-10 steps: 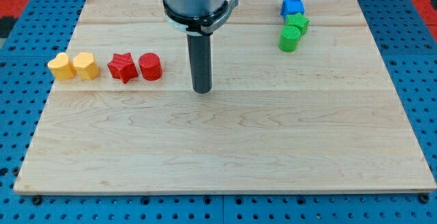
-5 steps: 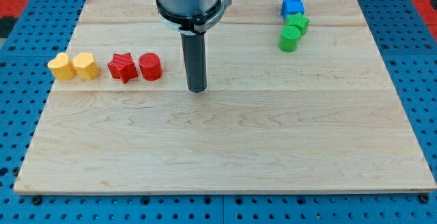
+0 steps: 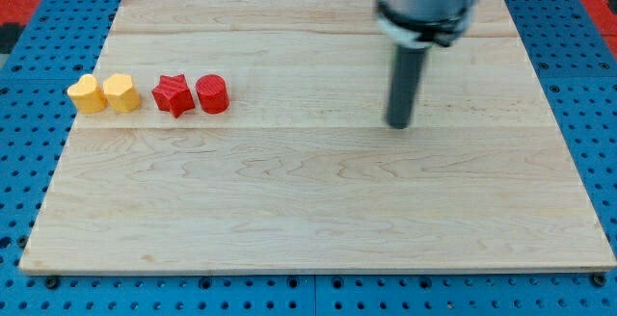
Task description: Point your arm at the blue triangle
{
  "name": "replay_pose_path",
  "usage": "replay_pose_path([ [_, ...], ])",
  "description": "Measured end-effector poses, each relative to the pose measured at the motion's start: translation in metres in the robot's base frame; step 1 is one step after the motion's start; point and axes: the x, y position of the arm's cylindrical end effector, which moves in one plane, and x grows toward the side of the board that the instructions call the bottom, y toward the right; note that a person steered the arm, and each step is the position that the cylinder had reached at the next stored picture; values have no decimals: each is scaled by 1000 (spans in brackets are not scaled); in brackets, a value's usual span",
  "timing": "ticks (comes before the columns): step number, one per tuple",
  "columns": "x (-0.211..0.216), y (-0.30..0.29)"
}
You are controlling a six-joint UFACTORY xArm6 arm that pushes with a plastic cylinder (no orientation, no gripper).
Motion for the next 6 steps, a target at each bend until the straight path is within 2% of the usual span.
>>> replay_pose_path([
  [1, -40, 63],
  [2, -87, 95],
  [5, -218, 115],
  [6, -237, 94],
])
